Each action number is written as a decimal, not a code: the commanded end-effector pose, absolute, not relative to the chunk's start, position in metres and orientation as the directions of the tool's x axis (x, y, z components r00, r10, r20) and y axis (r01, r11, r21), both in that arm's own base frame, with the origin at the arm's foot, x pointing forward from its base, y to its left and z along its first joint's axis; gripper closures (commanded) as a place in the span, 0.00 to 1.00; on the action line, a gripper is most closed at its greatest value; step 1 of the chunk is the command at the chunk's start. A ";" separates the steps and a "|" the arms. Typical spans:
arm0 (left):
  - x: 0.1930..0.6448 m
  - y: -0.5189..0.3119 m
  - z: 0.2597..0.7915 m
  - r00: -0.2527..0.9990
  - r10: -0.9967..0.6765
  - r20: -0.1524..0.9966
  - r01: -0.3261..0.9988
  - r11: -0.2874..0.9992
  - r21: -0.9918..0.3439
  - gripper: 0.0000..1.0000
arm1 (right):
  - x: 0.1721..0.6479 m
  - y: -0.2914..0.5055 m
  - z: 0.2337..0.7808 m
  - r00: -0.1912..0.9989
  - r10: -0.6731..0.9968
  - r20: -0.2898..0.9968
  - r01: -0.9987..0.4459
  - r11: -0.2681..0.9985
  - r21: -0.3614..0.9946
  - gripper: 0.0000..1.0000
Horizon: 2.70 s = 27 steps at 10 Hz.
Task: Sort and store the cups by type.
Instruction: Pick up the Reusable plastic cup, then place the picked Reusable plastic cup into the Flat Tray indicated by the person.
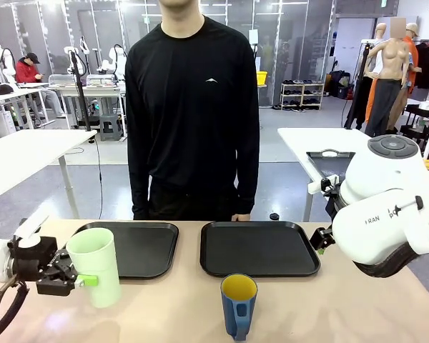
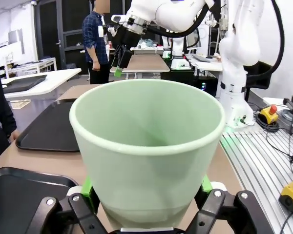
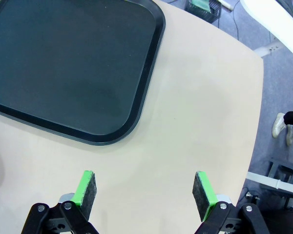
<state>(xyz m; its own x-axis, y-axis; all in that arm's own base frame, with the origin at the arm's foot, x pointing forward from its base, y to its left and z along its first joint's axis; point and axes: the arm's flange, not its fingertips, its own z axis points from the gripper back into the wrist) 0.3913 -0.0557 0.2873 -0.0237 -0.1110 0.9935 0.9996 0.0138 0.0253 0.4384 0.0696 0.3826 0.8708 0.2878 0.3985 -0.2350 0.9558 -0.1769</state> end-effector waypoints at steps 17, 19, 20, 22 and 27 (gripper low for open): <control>0.394 -0.056 0.289 -0.028 -0.112 0.993 0.999 0.018 0.030 0.69 | 0.439 0.069 0.382 0.871 0.285 0.400 -0.232 0.957 -0.175 0.00; 0.394 -0.056 0.289 -0.028 -0.112 0.993 0.999 0.018 0.030 0.69 | 0.439 0.069 0.382 0.871 0.285 0.400 -0.232 0.957 -0.175 0.00; 0.394 -0.056 0.289 -0.028 -0.112 0.993 0.999 0.018 0.030 0.69 | 0.439 0.069 0.382 0.871 0.285 0.400 -0.232 0.957 -0.175 0.00; 0.394 -0.056 0.289 -0.028 -0.112 0.993 0.999 0.018 0.030 0.69 | 0.439 0.069 0.382 0.871 0.285 0.400 -0.232 0.957 -0.175 0.00; 0.394 -0.056 0.289 -0.028 -0.112 0.993 0.999 0.018 0.030 0.69 | 0.439 0.069 0.382 0.871 0.285 0.400 -0.232 0.957 -0.175 0.00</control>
